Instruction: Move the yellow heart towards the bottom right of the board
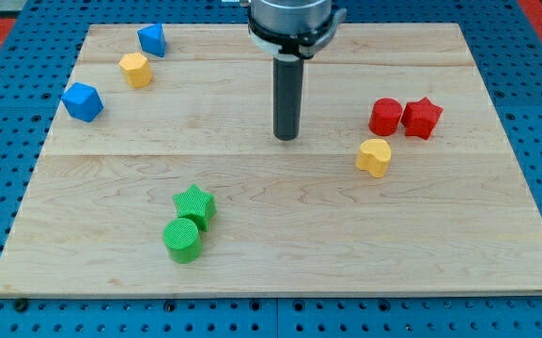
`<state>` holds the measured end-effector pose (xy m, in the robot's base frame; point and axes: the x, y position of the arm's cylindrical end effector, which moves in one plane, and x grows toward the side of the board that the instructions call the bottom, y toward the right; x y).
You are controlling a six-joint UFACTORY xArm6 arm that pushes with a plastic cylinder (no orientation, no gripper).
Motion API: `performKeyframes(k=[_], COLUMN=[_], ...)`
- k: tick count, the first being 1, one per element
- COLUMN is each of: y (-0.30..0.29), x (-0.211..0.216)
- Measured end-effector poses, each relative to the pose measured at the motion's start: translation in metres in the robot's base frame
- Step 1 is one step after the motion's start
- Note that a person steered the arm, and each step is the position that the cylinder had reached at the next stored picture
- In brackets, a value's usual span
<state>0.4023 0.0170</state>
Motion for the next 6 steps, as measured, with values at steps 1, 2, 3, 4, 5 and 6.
performKeyframes(k=[1,2,3,4,5,6], y=[0.039,0.095,0.135,0.128,0.136,0.171], x=[-0.002,0.049,0.1,0.095,0.083,0.084])
